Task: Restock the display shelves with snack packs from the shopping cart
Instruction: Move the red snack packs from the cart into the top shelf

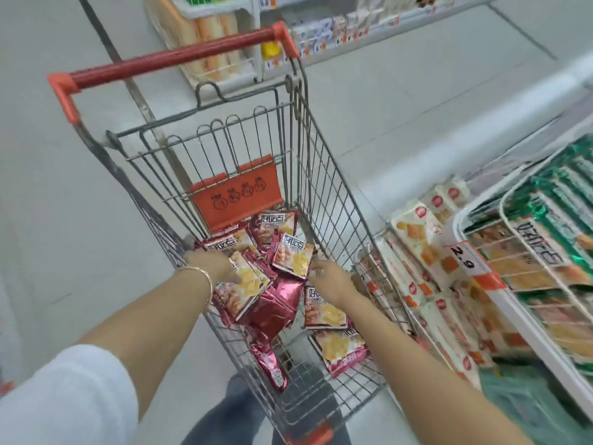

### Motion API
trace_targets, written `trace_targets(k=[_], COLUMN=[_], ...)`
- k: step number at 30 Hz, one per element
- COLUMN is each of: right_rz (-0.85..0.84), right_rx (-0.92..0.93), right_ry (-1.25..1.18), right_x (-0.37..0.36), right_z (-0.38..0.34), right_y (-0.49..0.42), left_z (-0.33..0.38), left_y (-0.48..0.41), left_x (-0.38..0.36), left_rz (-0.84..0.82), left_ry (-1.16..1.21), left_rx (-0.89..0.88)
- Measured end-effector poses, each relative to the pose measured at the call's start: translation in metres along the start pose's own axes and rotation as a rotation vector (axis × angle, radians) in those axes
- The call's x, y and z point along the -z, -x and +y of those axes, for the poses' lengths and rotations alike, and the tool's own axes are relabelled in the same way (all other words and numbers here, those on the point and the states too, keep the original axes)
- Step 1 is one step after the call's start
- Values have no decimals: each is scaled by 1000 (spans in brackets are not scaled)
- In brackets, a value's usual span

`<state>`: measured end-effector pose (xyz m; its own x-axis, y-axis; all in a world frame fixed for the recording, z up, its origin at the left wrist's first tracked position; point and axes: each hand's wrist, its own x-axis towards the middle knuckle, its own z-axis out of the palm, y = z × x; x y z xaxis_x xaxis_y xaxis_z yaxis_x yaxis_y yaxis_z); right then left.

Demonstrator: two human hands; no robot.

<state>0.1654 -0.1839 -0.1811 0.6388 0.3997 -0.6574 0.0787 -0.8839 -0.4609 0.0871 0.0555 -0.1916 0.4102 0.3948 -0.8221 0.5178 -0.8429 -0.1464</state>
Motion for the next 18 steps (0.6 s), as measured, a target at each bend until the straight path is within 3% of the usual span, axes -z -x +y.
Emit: trace_targets(k=[2,5,13,18], right_rz=[-1,22,154,214], right_rx=[-20,-48,-201,-312], right_ry=[-29,-92,-417,-451], right_x=[-5,-6,-4,-2], right_z=[14,34,56,73], right_y=[-3,-8,-19,-29], left_z=[-2,-3,26,25], left_y=[-7,-16,18,20], left_x=[-21,-37,51,53], left_rz=[-53,30,-29,-174], left_ry=[41,155,736,1345], left_rx=[28,-35,-522,-436])
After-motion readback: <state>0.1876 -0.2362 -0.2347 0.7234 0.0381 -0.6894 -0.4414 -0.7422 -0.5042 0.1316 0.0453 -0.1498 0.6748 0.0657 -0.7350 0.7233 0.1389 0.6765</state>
